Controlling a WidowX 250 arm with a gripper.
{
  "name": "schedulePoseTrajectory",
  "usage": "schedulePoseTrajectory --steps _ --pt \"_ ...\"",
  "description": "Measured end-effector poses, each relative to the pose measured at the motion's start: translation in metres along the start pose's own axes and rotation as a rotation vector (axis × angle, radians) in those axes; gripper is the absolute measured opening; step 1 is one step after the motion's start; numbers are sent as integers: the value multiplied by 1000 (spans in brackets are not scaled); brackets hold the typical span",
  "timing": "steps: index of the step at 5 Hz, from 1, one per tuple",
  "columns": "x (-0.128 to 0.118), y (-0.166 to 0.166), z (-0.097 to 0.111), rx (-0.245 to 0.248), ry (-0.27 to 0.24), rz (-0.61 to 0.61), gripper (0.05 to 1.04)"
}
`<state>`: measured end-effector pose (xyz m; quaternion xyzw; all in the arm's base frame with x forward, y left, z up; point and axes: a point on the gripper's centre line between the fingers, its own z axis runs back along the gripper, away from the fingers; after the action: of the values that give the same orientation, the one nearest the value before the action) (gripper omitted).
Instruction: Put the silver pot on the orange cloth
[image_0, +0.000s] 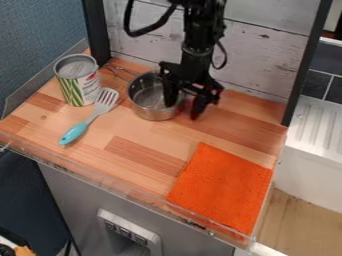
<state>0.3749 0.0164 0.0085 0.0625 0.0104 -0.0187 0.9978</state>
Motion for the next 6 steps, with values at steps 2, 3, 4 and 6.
schedulePoseTrajectory --steps 2,3,4,6 --pt "-1 -3 1 12 4 -33 164" --pt "-1 -5 21 6 -43 -55 81" --pt "-17 -35 57 1 -89 -107 78" --pt "-75 -133 73 -30 -88 -274 78"
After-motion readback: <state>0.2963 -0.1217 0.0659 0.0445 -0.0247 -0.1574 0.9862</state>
